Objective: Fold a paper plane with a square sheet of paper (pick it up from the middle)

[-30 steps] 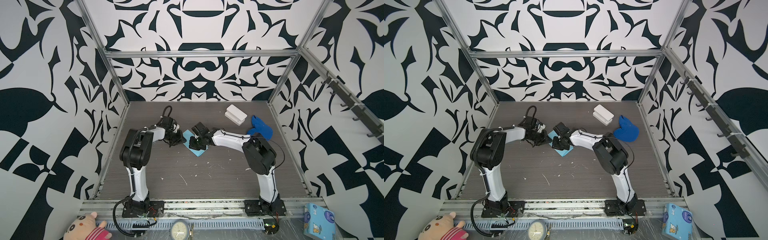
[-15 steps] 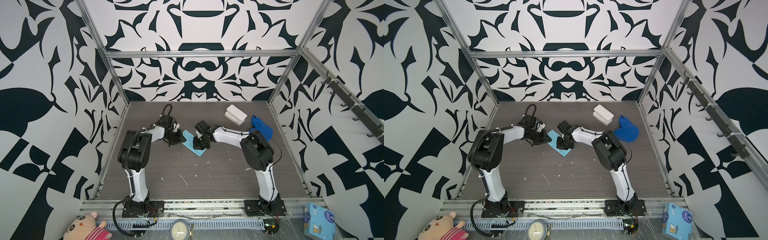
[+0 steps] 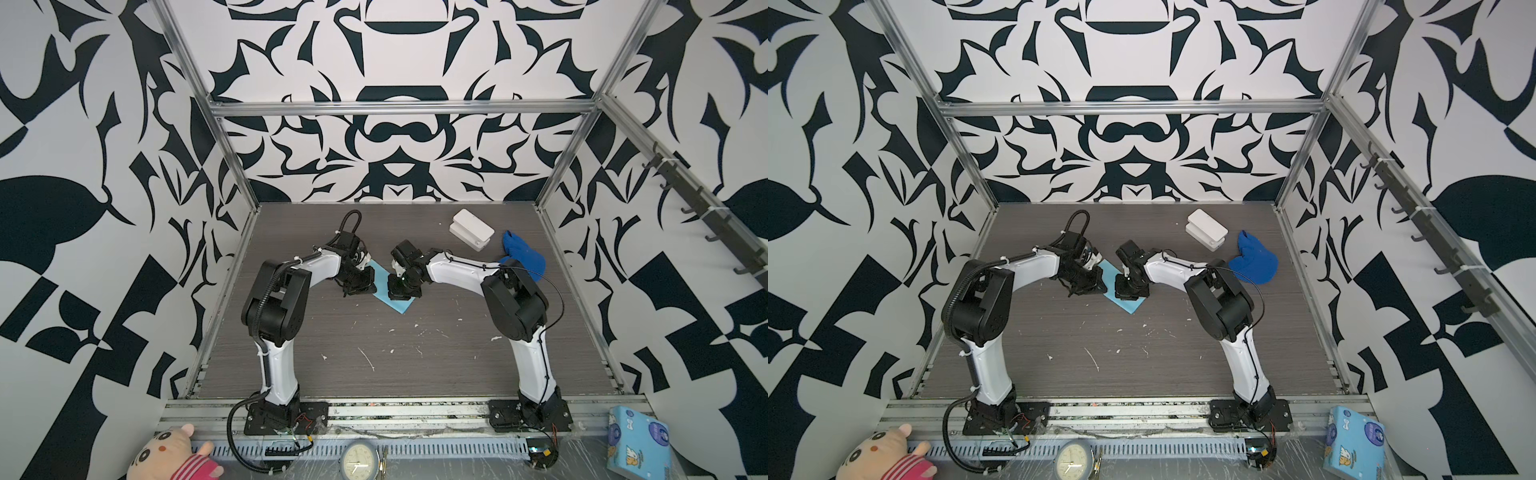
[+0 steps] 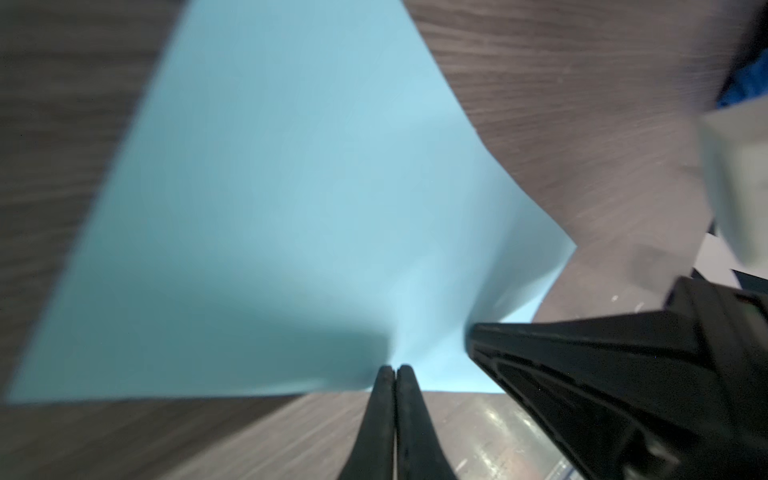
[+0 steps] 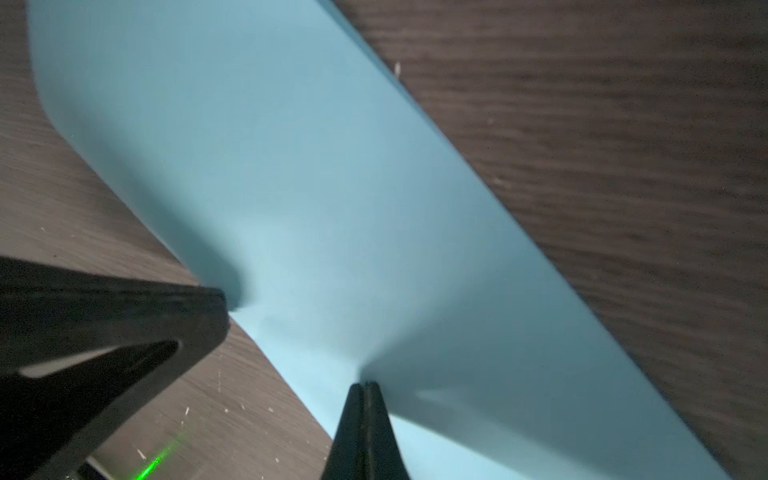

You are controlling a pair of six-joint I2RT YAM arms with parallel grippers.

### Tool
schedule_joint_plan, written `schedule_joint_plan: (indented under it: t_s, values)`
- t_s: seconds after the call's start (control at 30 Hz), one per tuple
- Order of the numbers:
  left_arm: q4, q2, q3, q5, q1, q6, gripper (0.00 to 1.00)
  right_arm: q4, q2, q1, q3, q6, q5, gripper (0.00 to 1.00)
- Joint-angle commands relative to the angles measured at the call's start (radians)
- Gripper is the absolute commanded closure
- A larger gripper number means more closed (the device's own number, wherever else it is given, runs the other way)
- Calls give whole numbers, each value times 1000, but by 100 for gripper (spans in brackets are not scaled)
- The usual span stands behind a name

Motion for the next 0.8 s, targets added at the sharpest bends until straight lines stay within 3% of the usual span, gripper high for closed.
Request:
schedule_joint_plan:
  t_s: [0.0, 0.77]
  values:
    - [-81, 28, 31, -61, 9, 37, 93, -74, 22, -3, 14, -17, 23, 100]
    - [-111, 73, 54, -217, 164, -1, 92, -93, 26, -4, 11, -25, 49, 100]
